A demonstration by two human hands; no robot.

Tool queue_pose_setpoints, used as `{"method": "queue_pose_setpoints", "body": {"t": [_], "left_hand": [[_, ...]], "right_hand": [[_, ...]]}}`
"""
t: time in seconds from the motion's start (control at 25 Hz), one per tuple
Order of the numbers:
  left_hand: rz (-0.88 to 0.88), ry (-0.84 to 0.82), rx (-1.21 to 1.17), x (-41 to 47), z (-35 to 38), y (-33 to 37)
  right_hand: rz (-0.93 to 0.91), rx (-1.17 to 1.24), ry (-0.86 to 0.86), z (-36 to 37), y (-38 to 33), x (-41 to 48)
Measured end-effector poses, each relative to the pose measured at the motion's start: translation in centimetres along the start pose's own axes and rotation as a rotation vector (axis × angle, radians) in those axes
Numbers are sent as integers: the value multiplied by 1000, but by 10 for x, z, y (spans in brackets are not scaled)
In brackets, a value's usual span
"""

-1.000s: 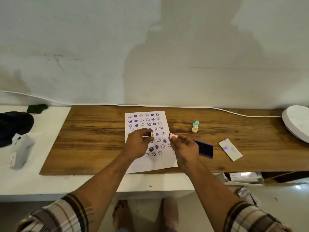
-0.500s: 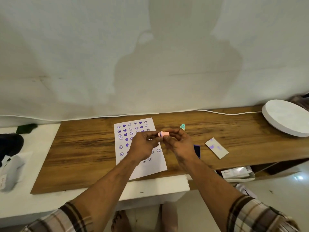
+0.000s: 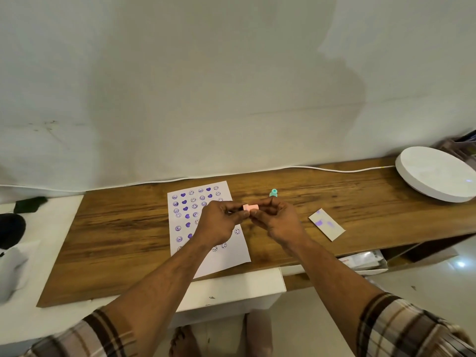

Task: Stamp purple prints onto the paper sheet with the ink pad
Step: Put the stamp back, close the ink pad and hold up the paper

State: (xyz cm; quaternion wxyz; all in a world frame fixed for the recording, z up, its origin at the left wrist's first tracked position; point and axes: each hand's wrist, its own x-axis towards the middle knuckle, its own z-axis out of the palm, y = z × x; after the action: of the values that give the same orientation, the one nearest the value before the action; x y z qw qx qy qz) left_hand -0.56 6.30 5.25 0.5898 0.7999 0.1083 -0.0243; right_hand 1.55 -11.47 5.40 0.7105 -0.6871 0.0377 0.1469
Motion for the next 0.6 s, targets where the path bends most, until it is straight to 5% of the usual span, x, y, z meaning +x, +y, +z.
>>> {"method": "queue_pose_setpoints", "body": {"t": [0.28,0.44,0.6], "left_hand": [[93,-33,153,11,21,-4],[-5,-159,372,22,40,-26],[30,-298,734,34,69,-48]], "right_hand": [[120,122,98,-19,0,8],[-23,-562,328,-57,-3,35],[-125,-1099,301,-89,5,67]]}}
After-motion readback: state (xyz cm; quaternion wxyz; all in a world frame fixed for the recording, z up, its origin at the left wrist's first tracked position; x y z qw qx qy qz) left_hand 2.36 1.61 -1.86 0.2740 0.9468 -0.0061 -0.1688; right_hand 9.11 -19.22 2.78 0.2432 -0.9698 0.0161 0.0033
